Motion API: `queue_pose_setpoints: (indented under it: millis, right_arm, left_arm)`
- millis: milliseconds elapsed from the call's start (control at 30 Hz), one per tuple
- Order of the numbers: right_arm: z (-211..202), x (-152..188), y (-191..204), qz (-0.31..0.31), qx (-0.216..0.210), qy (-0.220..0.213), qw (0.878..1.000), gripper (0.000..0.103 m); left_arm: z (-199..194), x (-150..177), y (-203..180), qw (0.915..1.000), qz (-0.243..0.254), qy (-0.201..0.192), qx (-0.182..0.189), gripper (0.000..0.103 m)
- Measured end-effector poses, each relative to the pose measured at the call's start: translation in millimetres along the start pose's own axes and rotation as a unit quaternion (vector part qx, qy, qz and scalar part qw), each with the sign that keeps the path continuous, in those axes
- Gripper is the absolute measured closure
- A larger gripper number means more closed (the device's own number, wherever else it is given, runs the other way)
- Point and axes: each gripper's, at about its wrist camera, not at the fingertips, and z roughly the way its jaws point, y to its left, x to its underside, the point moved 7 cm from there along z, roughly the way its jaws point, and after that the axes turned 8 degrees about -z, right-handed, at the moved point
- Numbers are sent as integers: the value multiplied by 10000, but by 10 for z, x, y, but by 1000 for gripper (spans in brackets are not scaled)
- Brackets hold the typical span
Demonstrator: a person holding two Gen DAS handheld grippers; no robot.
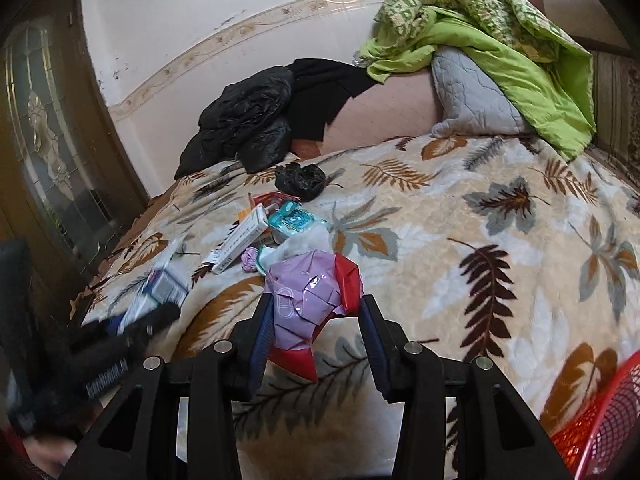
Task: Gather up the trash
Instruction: 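Grasp the white medicine box with the left gripper, then carry the box and wrapper to the red basket and open both grippers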
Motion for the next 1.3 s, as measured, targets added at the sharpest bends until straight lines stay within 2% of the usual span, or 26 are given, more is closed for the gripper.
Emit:
queue_pose_setpoints:
  millis: [233, 467, 1300]
  right_arm:
    - [105, 34, -1, -19, 72, 202, 9998, 57]
    - [180, 64, -61, 117, 46, 356, 9993, 57]
    - [197, 61, -59, 50, 55, 385, 9992, 57]
  left_arm:
    - [80, 44, 161, 9997, -94, 53, -221, 70]
    - [127, 52, 214, 9995, -165, 113, -252, 70]
    - [163, 67, 132, 9996, -42, 131, -252, 70]
